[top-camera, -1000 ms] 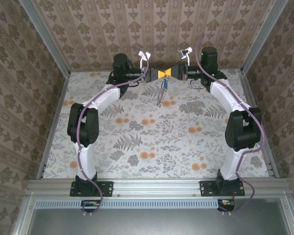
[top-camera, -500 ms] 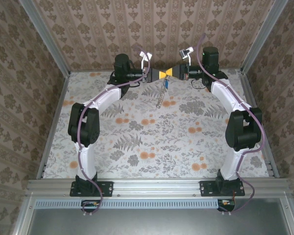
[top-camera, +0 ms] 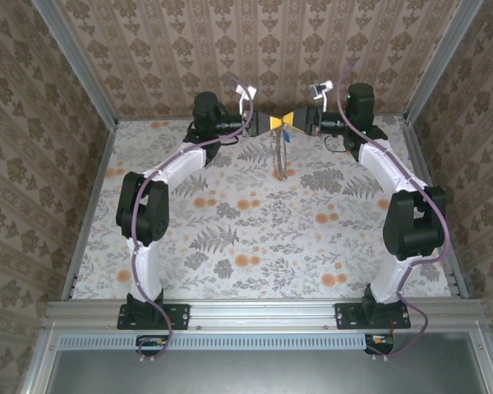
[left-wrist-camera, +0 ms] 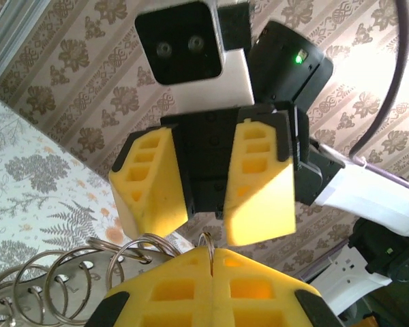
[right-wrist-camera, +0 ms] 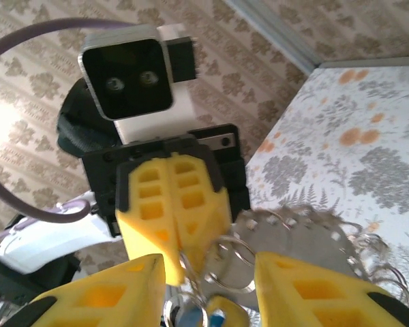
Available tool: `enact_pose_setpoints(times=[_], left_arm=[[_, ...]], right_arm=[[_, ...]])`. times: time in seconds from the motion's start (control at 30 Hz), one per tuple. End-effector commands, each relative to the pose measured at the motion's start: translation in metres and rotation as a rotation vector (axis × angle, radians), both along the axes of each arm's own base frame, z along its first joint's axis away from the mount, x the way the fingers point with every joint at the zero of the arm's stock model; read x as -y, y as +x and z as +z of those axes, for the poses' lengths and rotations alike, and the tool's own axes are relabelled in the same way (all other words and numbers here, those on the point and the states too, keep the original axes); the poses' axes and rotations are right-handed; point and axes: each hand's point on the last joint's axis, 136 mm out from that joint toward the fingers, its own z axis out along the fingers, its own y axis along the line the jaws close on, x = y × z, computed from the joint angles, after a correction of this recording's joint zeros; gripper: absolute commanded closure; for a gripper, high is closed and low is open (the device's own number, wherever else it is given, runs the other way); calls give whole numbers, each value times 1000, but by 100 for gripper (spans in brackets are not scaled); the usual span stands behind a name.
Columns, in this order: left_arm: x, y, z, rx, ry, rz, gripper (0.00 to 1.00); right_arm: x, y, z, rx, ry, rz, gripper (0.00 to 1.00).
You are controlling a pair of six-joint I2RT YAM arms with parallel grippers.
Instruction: Put the keys on the keyring
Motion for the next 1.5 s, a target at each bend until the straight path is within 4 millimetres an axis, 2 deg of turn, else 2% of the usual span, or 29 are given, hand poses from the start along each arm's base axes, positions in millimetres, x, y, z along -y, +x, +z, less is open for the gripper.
enact_pose_setpoints(times=[0.0,0.27,0.53,0.77,1.17,1.3,1.37,1.47], left_arm=[[-3,-4,29,71,-59,28,100],[-6,-4,41,78,-80,59,100],[-8,-2,49,77,-100,75,100],[-8,-6,52,76,-108,69,100],[-6,-10,54,82,-112,59,100],[-6,-10,55,81,-113,59,100],[-6,-9,54,78,-113,64,100],[-7,-8,54,78,-115,75,100]], right_arm=[[14,-2,18,74,4,-127,59],[25,-16,-10,92,-4,-253,56],[3,-38,-27,139,-145,-272,50],[-5,-31,-25,170,-203,-297,50],[-5,-21,-12,212,-233,-312,50],[-12,-19,-13,214,-233,-284,54],[-17,-21,-14,218,-230,-263,62],[-22,-29,-15,229,-229,-234,79]])
